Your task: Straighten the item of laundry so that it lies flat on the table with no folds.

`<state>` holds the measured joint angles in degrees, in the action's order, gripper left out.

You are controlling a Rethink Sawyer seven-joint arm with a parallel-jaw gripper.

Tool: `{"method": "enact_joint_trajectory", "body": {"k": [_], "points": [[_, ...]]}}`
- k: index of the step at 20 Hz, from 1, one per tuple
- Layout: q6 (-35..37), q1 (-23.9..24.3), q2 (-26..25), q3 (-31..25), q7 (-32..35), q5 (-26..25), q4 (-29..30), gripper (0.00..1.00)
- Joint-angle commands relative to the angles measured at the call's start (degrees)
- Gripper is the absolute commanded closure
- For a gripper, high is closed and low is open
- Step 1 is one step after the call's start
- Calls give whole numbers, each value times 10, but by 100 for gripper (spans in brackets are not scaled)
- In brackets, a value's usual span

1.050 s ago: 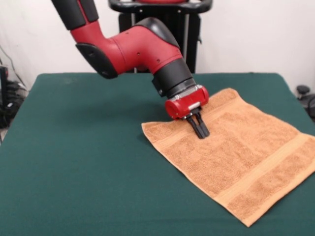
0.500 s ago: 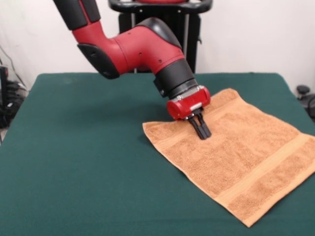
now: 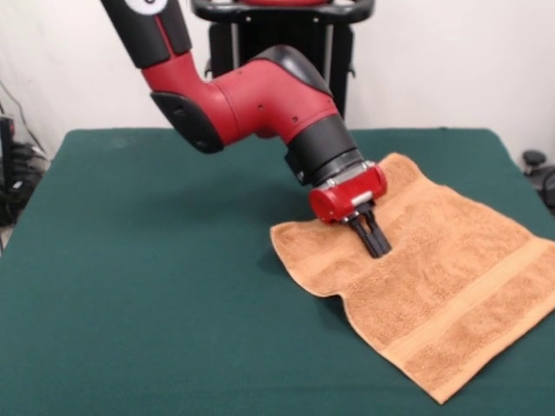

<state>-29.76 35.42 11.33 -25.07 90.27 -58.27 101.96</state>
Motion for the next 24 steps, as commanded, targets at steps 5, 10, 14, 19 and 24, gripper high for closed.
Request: {"method": "enact_joint_trajectory", "body": {"k": [5, 10, 14, 19, 24], "points": [[116, -70, -88, -11, 95, 50, -147, 100], [142, -69, -84, -10, 90, 46, -143, 100], [188, -70, -76, -4, 73, 54, -135, 100], [237, -75, -57, 11, 52, 77, -118, 100], [264, -67, -44, 15, 35, 80, -102, 100]]}}
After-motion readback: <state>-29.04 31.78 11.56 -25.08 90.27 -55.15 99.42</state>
